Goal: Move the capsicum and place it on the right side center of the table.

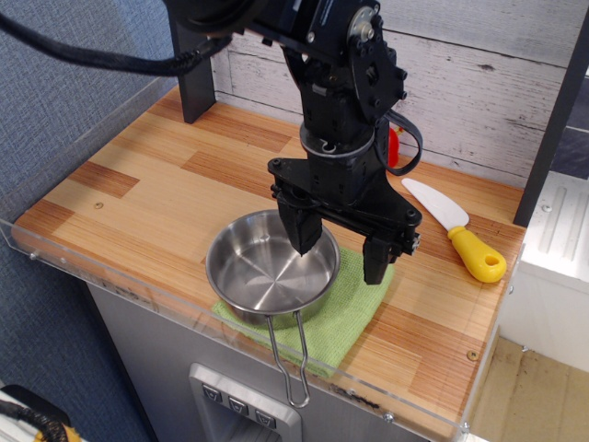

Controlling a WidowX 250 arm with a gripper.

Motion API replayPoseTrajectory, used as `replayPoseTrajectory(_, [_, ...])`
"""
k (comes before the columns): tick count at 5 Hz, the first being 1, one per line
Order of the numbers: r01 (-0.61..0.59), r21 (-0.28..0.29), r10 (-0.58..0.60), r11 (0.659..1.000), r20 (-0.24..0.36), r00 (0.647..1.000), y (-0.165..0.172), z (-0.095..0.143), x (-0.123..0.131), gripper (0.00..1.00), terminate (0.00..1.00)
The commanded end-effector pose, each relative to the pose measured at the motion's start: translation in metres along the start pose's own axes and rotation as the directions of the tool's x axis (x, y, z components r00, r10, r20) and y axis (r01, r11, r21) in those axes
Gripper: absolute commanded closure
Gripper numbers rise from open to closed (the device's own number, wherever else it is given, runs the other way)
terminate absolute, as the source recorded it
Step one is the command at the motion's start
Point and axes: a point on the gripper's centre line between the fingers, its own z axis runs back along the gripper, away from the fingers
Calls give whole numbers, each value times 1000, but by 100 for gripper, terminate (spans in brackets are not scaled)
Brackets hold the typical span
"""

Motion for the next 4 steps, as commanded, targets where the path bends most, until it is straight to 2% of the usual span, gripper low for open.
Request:
replayPoseTrajectory(1, [0, 0, 0, 1000, 0, 1000, 0, 0, 0, 0, 0])
replayPoseTrajectory(4, [-56, -2, 56, 998, -6, 998, 58, -9, 57, 0, 0])
